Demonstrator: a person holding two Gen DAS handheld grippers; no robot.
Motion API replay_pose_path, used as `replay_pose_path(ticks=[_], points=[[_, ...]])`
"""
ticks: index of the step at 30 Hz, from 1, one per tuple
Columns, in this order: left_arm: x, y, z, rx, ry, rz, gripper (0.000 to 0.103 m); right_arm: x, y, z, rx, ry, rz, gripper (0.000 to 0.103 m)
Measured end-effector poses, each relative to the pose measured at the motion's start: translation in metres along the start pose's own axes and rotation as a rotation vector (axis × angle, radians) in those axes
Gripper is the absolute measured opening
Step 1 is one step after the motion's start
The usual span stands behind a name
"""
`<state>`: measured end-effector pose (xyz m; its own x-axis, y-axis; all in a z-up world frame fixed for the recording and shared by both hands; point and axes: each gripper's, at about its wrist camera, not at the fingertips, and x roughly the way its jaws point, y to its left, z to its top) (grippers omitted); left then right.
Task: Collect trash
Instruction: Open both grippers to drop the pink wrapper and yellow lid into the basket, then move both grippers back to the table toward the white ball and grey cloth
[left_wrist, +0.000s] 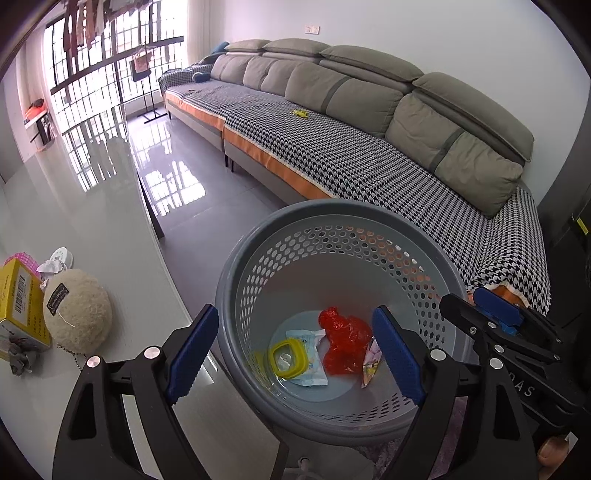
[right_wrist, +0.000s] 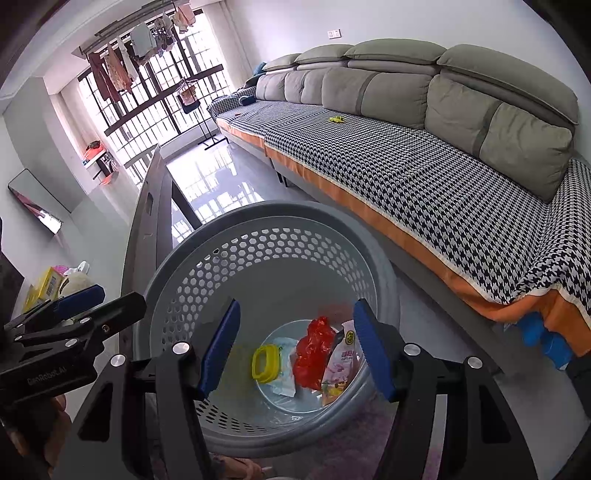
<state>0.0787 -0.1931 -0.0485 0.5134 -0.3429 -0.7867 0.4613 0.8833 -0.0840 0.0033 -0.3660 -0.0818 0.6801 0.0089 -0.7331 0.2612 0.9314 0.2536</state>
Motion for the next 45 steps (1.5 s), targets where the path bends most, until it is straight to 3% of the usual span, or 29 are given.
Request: replay_pose_path(ticks=[12, 27, 34, 45], points=[[-0.014, 0.005, -0.003, -0.019, -0.027, 0.016, 0.085, -0.006, 0.007, -0.001, -0.005, -0.001, -0.003, 0.061], [-0.044, 0.022, -0.016, -0.040, -0.104, 0.068, 0.094, -0.020, 0.028, -0.007, -0.042, -0.007, 0.000, 0.066], [-0.063, 0.052, -0.025, -0.089, -0.130, 0.118, 0.095, -0.020, 0.058, -0.012, -0.078, -0.010, 0.036, 0.067], [-0.089, 0.135, -0.052, -0.217, -0.142, 0.256, 0.095, -0.005, 0.140, -0.015, -0.210, -0.005, 0.136, 0.069]])
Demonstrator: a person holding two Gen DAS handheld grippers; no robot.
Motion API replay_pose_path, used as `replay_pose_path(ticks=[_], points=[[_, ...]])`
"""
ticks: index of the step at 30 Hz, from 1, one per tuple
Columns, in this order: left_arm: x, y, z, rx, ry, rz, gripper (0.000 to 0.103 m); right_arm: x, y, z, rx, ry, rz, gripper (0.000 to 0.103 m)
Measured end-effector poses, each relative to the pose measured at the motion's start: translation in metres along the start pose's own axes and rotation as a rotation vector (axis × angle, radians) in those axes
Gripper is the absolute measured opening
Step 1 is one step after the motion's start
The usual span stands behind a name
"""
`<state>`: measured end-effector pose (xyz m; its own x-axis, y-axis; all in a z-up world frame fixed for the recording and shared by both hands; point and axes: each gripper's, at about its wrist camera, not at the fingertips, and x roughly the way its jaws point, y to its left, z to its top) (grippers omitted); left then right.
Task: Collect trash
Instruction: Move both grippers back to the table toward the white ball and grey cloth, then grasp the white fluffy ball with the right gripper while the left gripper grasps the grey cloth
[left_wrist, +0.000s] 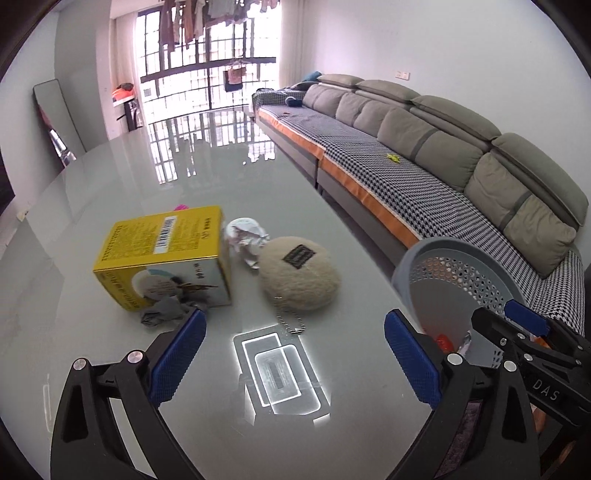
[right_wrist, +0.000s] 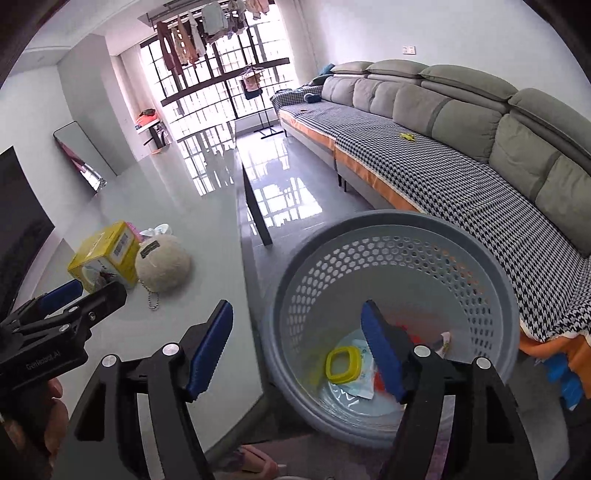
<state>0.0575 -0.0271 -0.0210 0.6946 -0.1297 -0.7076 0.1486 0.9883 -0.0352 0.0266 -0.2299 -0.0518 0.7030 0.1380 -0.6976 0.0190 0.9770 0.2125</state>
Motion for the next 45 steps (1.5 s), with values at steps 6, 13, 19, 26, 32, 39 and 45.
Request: replay_pose_path(ticks=[6, 13, 19, 26, 32, 39, 45], points=[[-0.001, 0.049, -0.009, -0.067, 0.001, 0.082, 0.095, 0.018, 0.044, 0.014, -0.075, 0.008, 0.056, 0.070], [0.001, 0.094, -0.012, -0.130, -0.002, 0.155, 0.096, 0.042, 0.088, 0.027, -0.164, 0.031, 0.092, 0.070], [0.005, 0.118, -0.008, -0.170, -0.003, 0.182, 0.095, 0.060, 0.114, 0.035, -0.221, 0.056, 0.101, 0.070], [0.010, 0.132, -0.008, -0.197, 0.000, 0.183, 0.095, 0.081, 0.138, 0.040, -0.284, 0.091, 0.090, 0.070], [0.015, 0.144, -0.008, -0.218, 0.011, 0.179, 0.095, 0.100, 0.154, 0.041, -0.334, 0.125, 0.070, 0.070], [0.025, 0.151, -0.014, -0.237, 0.050, 0.159, 0.095, 0.120, 0.158, 0.045, -0.338, 0.152, 0.055, 0.070], [0.028, 0.153, -0.014, -0.242, 0.064, 0.152, 0.095, 0.125, 0.159, 0.044, -0.337, 0.148, 0.053, 0.070]])
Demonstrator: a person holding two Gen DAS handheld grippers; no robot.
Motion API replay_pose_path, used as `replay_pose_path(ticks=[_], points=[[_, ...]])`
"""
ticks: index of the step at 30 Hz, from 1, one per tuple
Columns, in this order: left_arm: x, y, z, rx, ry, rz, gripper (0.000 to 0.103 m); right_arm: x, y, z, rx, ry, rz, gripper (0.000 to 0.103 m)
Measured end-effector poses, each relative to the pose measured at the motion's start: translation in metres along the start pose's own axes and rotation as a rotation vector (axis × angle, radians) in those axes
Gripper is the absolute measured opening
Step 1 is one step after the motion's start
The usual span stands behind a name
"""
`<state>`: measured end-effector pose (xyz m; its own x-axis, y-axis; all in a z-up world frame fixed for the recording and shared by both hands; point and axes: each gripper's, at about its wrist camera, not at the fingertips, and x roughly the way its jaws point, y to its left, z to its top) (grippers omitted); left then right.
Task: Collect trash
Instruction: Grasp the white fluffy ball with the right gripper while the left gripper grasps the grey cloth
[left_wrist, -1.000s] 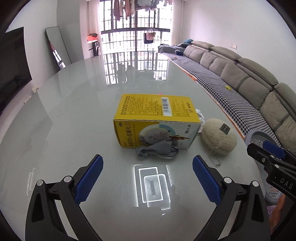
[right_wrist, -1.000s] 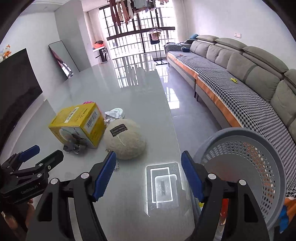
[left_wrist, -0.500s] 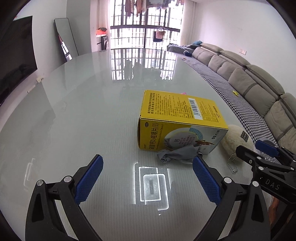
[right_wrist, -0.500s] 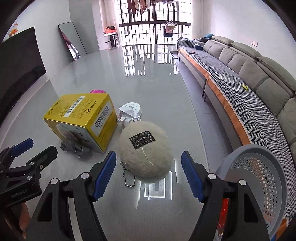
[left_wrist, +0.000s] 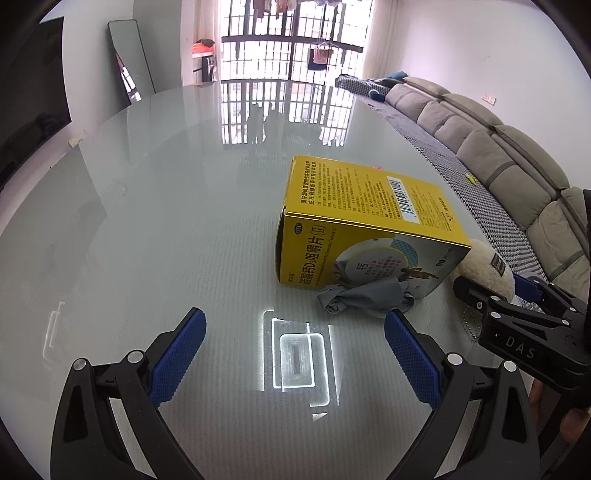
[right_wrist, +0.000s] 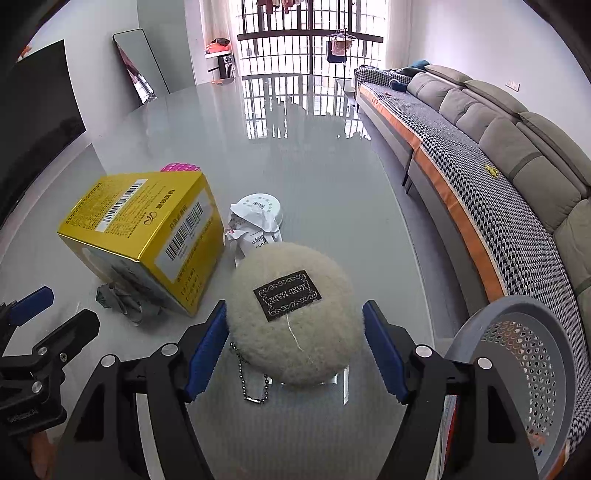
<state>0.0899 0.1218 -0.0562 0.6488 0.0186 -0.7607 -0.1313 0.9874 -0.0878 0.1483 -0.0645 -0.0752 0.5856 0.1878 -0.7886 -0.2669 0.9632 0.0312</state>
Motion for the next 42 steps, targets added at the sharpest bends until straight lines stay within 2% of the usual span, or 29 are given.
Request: replay_pose_path(ticks=[4, 6, 9, 30, 38, 42], points=[[-0.002, -0.003, -0.002, 0.005, -0.005, 0.001, 0.095, -0.001, 0.002, 0.000, -0.009, -0.005, -0.010, 0.069], [-0.002, -0.002, -0.003, 0.006, -0.003, 0.001, 0.095, -0.002, 0.004, -0.001, -0.011, -0.010, -0.013, 0.062], [-0.003, -0.003, -0.003, 0.001, -0.003, 0.000, 0.095, -0.005, 0.008, -0.004, -0.007, -0.017, -0.009, 0.060], [-0.004, -0.027, -0.006, 0.066, 0.006, -0.045, 0.095, -0.067, -0.026, -0.055, 0.122, -0.076, -0.026, 0.059], [0.012, -0.036, 0.002, 0.050, 0.041, -0.034, 0.096, -0.081, -0.039, -0.063, 0.151, -0.099, 0.001, 0.059], [0.016, -0.043, 0.005, 0.064, 0.035, -0.001, 0.095, -0.084, -0.046, -0.064, 0.163, -0.103, 0.008, 0.059]])
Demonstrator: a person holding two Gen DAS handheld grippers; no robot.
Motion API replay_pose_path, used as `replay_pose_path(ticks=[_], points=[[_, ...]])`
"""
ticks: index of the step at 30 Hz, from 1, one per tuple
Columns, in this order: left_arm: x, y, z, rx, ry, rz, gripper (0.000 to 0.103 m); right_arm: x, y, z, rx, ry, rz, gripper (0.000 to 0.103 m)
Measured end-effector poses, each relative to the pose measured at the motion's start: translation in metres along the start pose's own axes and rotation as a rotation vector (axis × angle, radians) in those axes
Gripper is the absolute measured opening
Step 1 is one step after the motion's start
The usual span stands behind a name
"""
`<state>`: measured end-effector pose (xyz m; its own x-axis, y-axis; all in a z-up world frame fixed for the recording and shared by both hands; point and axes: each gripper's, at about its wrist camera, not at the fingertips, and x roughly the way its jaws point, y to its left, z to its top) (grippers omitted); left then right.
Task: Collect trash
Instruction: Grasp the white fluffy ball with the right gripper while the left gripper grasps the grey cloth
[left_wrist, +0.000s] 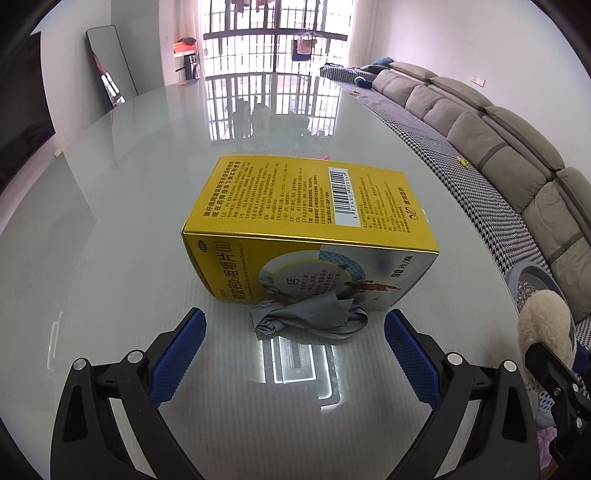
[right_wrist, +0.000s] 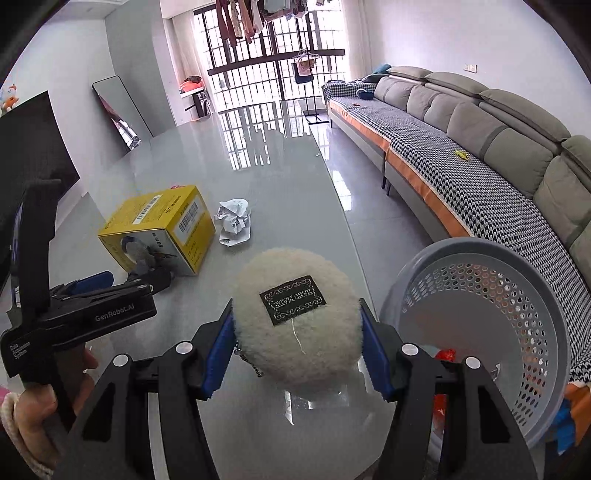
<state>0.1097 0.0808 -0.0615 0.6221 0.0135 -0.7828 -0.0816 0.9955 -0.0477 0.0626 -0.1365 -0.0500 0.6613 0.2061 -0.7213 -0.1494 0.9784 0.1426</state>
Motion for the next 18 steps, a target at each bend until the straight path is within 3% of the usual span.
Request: replay_pose_path(ticks=[2, 9, 18], points=[[0.001, -0.001, -0.001, 0.009, 0.003, 0.008, 0.092, 0.000, -0.001, 0.001, 0.007, 0.000, 0.002, 0.059], [0.004, 0.006, -0.004, -0.011, 0.026, -0.010, 0.063, 0.002, -0.001, 0.000, 0.021, 0.006, 0.005, 0.059], [-0.005, 0.010, -0.012, 0.000, 0.008, -0.056, 0.051, 0.000, 0.003, 0.000, 0.010, 0.002, 0.009, 0.059]])
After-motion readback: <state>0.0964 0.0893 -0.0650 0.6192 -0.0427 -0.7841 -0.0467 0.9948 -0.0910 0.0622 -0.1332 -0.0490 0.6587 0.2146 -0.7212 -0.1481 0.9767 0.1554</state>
